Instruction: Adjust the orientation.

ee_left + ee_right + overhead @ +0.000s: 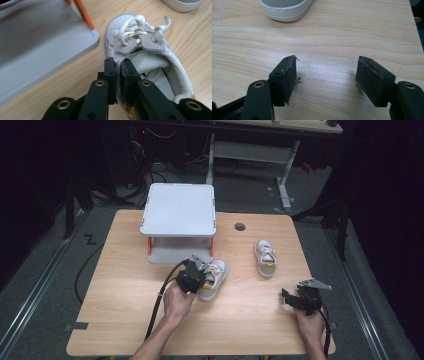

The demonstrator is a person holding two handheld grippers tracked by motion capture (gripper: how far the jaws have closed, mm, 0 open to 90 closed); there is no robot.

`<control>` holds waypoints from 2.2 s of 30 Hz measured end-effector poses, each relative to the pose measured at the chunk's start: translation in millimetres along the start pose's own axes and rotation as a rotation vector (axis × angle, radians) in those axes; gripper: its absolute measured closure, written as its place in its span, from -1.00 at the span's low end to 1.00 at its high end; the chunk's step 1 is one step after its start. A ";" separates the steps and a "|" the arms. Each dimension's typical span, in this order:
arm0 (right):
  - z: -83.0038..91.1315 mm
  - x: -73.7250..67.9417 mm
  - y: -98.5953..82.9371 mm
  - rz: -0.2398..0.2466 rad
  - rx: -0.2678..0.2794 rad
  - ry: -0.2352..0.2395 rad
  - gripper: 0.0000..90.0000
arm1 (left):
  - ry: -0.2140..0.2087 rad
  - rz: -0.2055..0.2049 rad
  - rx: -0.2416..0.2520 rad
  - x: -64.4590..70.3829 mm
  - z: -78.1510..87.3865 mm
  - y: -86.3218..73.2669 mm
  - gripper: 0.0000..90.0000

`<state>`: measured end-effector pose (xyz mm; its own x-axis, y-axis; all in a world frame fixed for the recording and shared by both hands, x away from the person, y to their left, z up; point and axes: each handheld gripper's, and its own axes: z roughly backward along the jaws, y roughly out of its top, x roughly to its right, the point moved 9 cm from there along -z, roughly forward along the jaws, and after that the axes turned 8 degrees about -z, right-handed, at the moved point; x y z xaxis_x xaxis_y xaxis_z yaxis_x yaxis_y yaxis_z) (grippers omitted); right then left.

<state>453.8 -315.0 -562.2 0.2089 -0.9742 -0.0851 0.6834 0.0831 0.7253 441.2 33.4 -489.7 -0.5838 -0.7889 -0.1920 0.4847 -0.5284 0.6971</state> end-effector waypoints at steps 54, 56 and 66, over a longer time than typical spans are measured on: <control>-0.1 0.0 0.0 -0.002 0.000 0.000 -0.26 | -0.117 0.264 0.139 -20.4 25.3 -46.0 -0.30; -0.1 -0.1 0.0 -0.002 0.000 0.000 -0.26 | -0.107 0.276 0.153 -29.0 30.1 -49.5 -0.30; -0.1 -1.4 0.3 0.014 0.002 0.010 -0.22 | -0.010 0.344 0.124 -70.4 28.9 -82.3 -0.26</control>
<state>453.8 -313.6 -561.9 0.2253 -0.9709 -0.0812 0.6792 0.0967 0.7275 423.5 141.5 -513.6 -0.4071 -0.9103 0.0750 0.5717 -0.1899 0.7982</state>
